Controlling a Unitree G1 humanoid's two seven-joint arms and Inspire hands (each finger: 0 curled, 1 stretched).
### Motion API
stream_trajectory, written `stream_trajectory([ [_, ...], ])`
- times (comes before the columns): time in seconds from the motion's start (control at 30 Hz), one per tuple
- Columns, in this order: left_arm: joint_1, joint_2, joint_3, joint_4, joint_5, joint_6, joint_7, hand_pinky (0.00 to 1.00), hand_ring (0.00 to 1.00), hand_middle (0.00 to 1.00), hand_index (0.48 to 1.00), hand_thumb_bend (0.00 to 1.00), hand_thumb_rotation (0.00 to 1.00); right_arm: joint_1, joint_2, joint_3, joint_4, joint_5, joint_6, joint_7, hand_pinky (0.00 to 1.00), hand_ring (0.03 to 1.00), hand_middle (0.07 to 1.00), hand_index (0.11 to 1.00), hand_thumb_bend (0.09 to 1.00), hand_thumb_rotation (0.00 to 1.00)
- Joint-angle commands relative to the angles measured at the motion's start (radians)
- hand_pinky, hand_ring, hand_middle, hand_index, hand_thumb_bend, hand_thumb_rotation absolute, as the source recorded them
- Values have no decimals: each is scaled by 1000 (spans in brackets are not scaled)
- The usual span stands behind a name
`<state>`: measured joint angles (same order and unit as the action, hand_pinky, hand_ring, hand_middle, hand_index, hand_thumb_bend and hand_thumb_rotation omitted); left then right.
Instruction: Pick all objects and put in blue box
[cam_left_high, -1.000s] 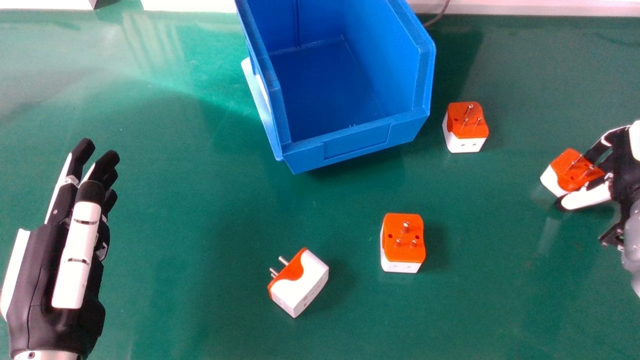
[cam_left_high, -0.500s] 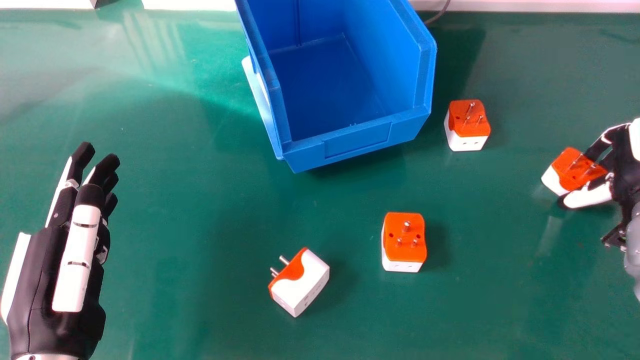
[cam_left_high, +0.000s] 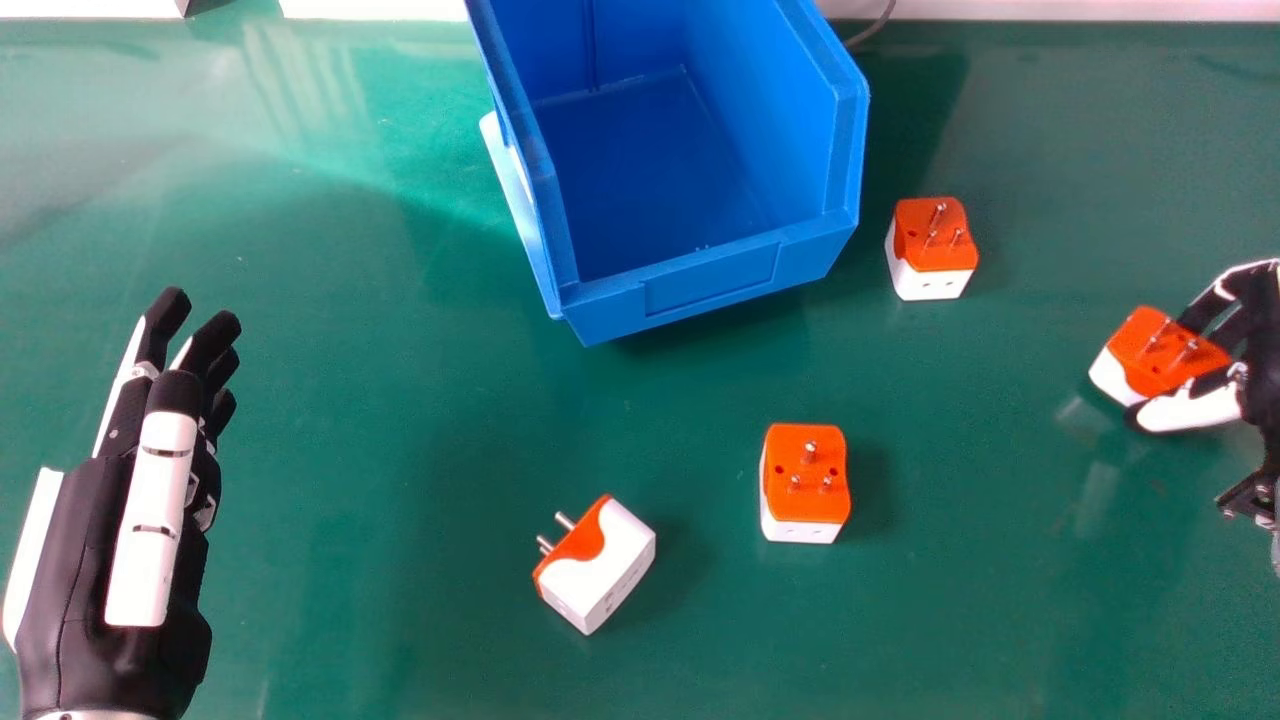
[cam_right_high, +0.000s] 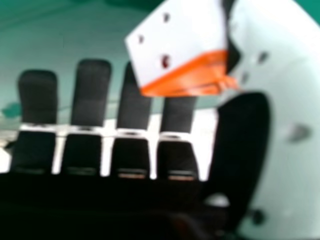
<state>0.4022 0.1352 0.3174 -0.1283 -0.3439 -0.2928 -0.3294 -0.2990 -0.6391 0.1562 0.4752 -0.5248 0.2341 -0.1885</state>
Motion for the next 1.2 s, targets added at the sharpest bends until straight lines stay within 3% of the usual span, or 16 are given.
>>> stream_trajectory([
  [0.0, 2, 8, 2, -3, 3, -15, -6, 1000, 963, 933, 963, 499, 826, 11, -37, -34, -61, -13, 8, 2, 311, 432, 507, 505, 495, 0],
  [0.1, 0, 6, 3, 2, -2, -15, -8, 1000, 966, 934, 966, 502, 827, 34, -37, -62, -116, 2, 4, 22, 310, 433, 507, 508, 495, 0],
  [0.23, 0, 4, 2, 6, 5, -21, -6, 1000, 968, 936, 968, 503, 824, 51, -39, -82, -177, -8, 29, 54, 314, 440, 512, 503, 495, 0],
  [0.37, -1, 0, 1, 6, -1, -16, -4, 1000, 971, 938, 971, 507, 822, 80, -25, -112, -274, -8, 86, 89, 317, 443, 513, 498, 495, 0],
  [0.47, -2, -1, -1, 8, 6, -19, 0, 1000, 971, 938, 972, 508, 822, 118, -21, -126, -349, -16, 89, 94, 318, 443, 513, 498, 495, 0],
  [0.63, -8, -5, -1, 15, -3, -18, -1, 1000, 969, 935, 967, 518, 814, 193, -2, -144, -491, -20, 90, 100, 321, 449, 518, 490, 495, 0],
  [0.83, -18, -4, -2, 23, -6, -16, -1, 1000, 971, 937, 962, 533, 795, 267, 21, -143, -663, -50, 96, 118, 323, 454, 529, 485, 494, 0],
  [0.97, -20, -8, -3, 19, -1, -15, 9, 1000, 972, 937, 959, 544, 783, 299, 45, -141, -764, -73, 107, 139, 321, 454, 536, 483, 493, 0],
  [1.07, -21, -9, -2, 18, -4, -11, 11, 1000, 970, 936, 958, 548, 779, 314, 68, -135, -830, -89, 119, 158, 322, 455, 539, 483, 493, 0],
  [1.17, -22, -5, -2, 20, -3, -14, 7, 1000, 968, 935, 956, 552, 773, 324, 74, -124, -883, -116, 101, 181, 319, 450, 540, 486, 493, 0],
])
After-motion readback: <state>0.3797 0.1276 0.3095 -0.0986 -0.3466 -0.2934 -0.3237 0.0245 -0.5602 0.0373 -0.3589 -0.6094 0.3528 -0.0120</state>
